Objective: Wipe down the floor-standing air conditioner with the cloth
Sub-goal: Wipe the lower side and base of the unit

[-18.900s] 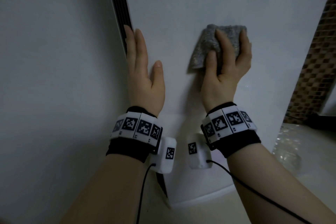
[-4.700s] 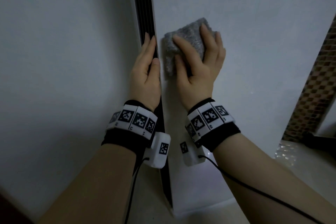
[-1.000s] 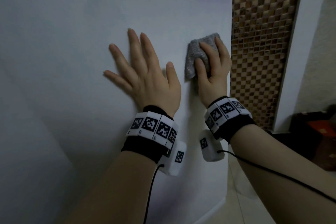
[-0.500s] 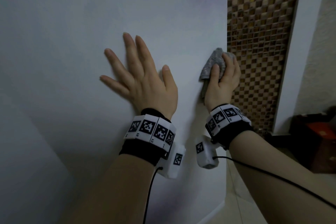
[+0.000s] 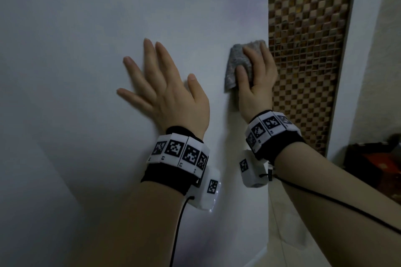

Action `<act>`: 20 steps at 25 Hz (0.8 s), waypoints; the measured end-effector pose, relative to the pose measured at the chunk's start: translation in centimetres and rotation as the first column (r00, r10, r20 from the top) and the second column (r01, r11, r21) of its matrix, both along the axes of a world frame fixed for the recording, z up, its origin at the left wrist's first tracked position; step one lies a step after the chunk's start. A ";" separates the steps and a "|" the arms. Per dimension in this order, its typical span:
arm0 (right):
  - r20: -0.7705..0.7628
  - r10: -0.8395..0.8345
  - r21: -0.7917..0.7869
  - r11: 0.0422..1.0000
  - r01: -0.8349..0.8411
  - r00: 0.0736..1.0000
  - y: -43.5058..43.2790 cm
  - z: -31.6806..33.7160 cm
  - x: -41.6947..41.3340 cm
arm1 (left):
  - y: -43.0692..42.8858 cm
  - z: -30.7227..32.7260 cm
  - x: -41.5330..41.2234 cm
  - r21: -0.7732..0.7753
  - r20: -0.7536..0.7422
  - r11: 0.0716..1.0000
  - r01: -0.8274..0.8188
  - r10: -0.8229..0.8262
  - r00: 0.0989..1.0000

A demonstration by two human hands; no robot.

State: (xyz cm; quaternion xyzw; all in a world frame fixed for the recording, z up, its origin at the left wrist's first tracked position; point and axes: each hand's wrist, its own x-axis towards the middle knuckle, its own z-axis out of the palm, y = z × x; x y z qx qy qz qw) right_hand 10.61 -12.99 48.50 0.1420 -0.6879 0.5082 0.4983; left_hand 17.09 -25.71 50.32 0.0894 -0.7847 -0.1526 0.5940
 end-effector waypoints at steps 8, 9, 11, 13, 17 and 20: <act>-0.008 0.006 -0.003 1.000 -0.006 1.000 -0.1 1.7 0.1 | -0.1 0.7 0.0 0.027 -0.041 0.999 0.028 -0.027 0.999; 0.008 0.005 -0.055 0.998 -0.004 1.000 0.3 2.1 -0.1 | -0.3 0.8 0.0 0.029 -0.049 0.999 0.033 -0.031 0.998; 0.077 -0.027 -0.180 0.983 0.041 0.997 0.5 3.1 -0.2 | -0.7 1.0 0.1 0.026 -0.058 0.999 0.033 -0.032 0.998; 0.049 -0.049 -0.129 0.990 0.055 0.998 -0.3 3.1 0.3 | -1.1 1.2 0.1 0.022 -0.062 0.999 0.037 -0.035 0.997; -0.035 0.002 0.014 1.000 -0.001 0.999 -1.0 2.7 0.6 | -1.2 1.2 0.3 0.018 -0.060 0.999 0.037 -0.036 0.998; 0.070 -0.019 -0.142 0.989 0.029 0.997 -0.9 4.1 0.7 | -2.1 1.6 0.5 0.014 -0.086 0.999 0.040 -0.039 0.996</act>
